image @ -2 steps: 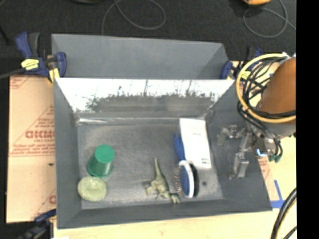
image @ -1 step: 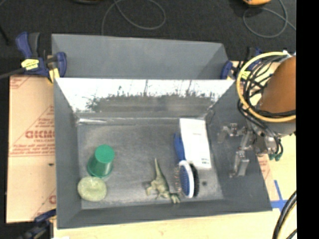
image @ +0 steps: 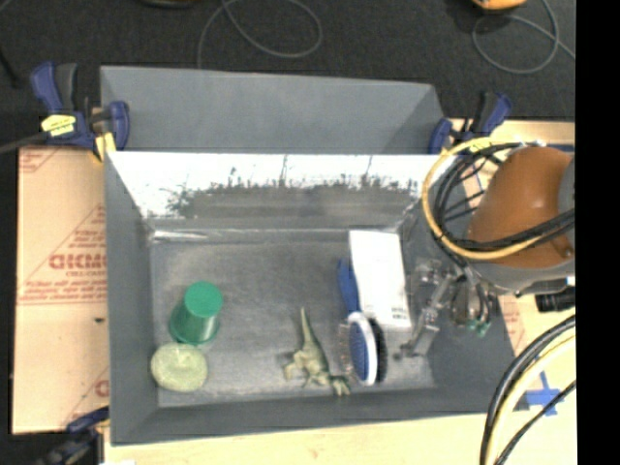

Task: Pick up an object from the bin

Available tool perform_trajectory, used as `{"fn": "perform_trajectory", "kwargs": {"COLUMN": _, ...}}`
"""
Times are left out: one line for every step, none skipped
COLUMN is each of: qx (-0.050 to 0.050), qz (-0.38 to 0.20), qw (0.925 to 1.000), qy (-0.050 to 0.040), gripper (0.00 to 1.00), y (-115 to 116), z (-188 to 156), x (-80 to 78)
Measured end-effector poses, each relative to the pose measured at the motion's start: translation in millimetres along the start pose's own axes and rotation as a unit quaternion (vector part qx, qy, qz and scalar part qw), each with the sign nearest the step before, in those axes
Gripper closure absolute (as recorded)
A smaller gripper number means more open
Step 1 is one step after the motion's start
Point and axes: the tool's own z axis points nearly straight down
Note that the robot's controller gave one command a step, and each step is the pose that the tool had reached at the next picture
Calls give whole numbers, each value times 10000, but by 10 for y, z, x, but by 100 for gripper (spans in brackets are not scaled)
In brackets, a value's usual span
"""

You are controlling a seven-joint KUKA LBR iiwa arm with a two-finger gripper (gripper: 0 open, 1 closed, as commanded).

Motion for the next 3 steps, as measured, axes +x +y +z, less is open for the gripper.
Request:
{"fn": "perform_trajectory", "kwargs": {"qx": 11, "qz": 65, "qw": 10000, "qy": 49, "gripper": 0, "y": 82, "z": 187, "x": 159}}
{"fn": "perform_trajectory", "kwargs": {"qx": -3, "qz": -2265, "qw": 9740, "qy": 45, "gripper": 0, "y": 445, "z": 324, "x": 258}}
{"fn": "perform_trajectory", "kwargs": {"qx": -22, "qz": -3229, "qw": 9464, "qy": -50, "gripper": 0, "y": 533, "z": 987, "x": 325}}
